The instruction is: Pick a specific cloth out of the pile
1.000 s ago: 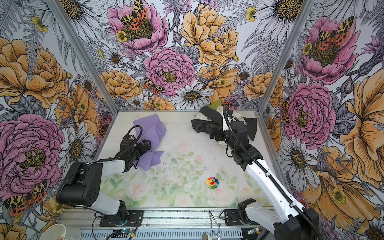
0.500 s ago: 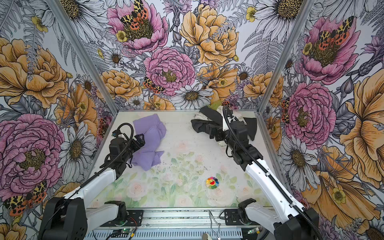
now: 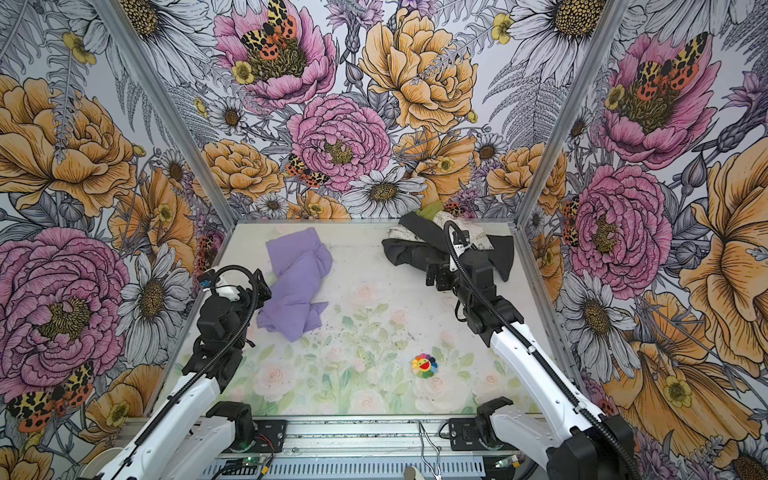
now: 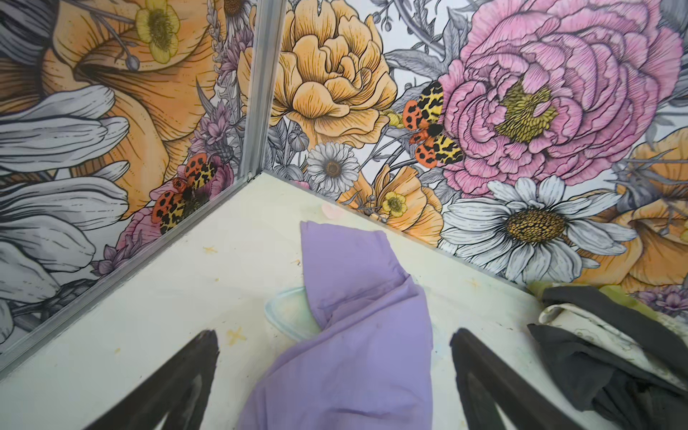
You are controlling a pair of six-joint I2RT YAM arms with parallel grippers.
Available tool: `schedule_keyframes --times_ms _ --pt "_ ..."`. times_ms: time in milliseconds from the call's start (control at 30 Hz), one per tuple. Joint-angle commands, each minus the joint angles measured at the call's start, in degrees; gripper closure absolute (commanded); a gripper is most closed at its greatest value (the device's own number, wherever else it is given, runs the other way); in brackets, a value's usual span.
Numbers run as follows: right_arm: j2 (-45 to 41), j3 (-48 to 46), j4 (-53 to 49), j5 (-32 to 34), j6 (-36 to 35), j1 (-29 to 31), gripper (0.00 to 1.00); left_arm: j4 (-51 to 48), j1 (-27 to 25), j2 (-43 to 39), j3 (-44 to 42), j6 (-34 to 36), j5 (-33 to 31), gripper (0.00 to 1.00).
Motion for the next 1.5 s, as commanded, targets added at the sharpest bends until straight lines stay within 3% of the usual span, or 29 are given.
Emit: schedule_keyframes --times_ms 0,300,600,767,933,1067,1233,1300,1467 --pt "-1.7 -3.1 2.9 2.4 -1.1 -1.6 0.00 8.9 -0.5 1.6 -4.0 4.8 -3.4 0.01" --pt "-0.8 -16.0 18.7 0.5 0.0 -9.6 0.01 26.0 0.8 12.1 -8.8 11.7 -3.2 0.01" --pt "6.1 -25.7 39.4 1.0 -4.6 -15.9 0.00 41.5 3.1 25.1 -10.0 16.1 0.9 0.01" --pt "14.3 -30.8 56.9 -0.5 -6.4 -17.6 0.01 45.7 4.2 30.6 -8.2 17.1 4.2 0.02" --pt "19.1 -30.9 63.0 -3.4 -8.5 -18.2 0.00 52.5 5.3 38.7 -6.9 17.0 7.6 0.01" --pt "29.0 -33.1 77.3 -6.0 -8.7 -18.9 0.01 56.4 5.4 45.2 -5.7 17.5 8.6 0.01" --pt "27.6 -29.4 67.3 -6.5 -8.4 -19.2 0.01 50.6 5.7 45.2 -2.8 17.1 8.5 0.01" --pt "28.2 -27.2 64.2 -6.3 -8.4 -19.2 0.00 42.9 6.0 44.2 0.2 16.2 8.3 0.01" --pt "28.2 -26.5 62.8 -7.2 -8.4 -19.5 0.00 43.0 6.8 44.7 0.7 15.9 8.6 0.01"
